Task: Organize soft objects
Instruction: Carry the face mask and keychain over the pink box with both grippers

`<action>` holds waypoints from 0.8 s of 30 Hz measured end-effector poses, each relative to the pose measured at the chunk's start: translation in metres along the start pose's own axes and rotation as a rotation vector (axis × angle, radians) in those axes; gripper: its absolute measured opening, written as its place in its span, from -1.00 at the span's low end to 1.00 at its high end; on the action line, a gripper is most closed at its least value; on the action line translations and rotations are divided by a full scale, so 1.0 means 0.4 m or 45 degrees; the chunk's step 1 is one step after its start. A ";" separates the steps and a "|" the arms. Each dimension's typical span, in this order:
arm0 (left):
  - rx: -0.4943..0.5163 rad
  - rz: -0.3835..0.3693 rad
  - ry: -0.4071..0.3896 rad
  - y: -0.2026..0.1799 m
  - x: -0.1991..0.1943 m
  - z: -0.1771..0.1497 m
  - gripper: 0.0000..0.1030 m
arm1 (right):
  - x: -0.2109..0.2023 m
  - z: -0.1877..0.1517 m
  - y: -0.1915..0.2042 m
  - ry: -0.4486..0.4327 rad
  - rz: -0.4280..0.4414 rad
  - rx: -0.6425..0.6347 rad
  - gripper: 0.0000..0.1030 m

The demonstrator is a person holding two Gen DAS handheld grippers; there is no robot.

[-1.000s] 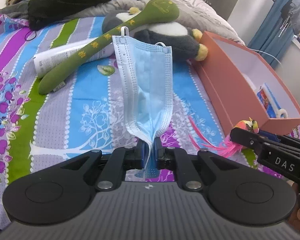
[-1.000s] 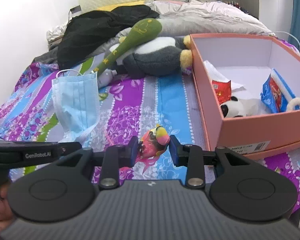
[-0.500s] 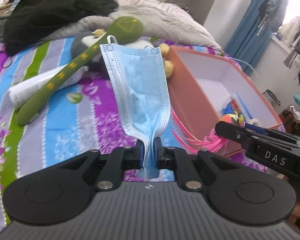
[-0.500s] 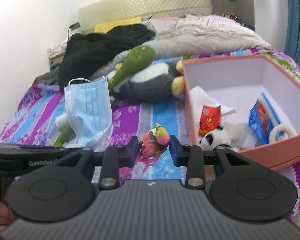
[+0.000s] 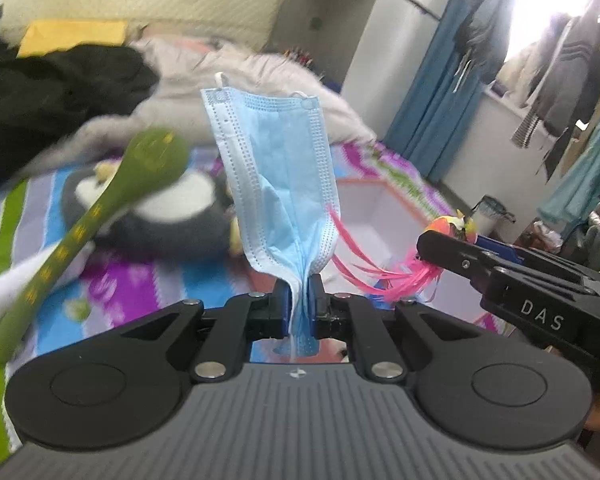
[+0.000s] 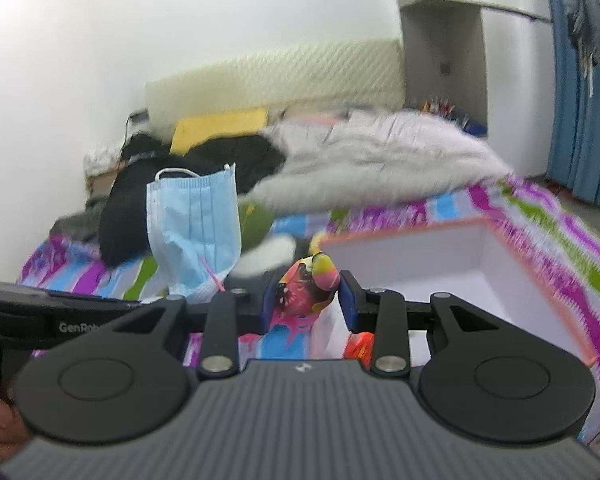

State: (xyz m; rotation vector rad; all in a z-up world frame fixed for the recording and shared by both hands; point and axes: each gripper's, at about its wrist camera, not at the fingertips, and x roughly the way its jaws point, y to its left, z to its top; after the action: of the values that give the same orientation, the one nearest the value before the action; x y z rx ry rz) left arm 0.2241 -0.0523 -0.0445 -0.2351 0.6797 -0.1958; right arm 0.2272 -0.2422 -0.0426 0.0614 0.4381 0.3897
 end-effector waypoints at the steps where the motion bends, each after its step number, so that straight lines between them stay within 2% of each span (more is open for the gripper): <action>1: 0.010 -0.010 -0.014 -0.016 0.004 0.017 -0.79 | -0.004 0.016 -0.012 -0.019 -0.013 0.001 -0.28; 4: 0.037 -0.058 -0.031 -0.067 0.025 0.063 -0.79 | -0.003 0.050 -0.050 -0.050 -0.067 0.007 -0.28; 10: 0.094 -0.128 0.039 -0.149 0.127 0.115 -0.79 | 0.011 0.051 -0.129 -0.025 -0.143 0.038 -0.28; 16: 0.092 -0.163 0.197 -0.173 0.279 0.087 -0.79 | 0.075 -0.015 -0.212 0.096 -0.194 0.083 -0.28; 24: 0.087 -0.142 0.390 -0.175 0.461 0.002 -0.79 | 0.177 -0.132 -0.292 0.280 -0.218 0.197 -0.28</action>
State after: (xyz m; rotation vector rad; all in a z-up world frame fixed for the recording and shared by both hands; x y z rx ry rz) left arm 0.3578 -0.1660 -0.1342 -0.1788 0.9630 -0.3660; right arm 0.3052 -0.3246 -0.1353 0.1313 0.6858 0.1936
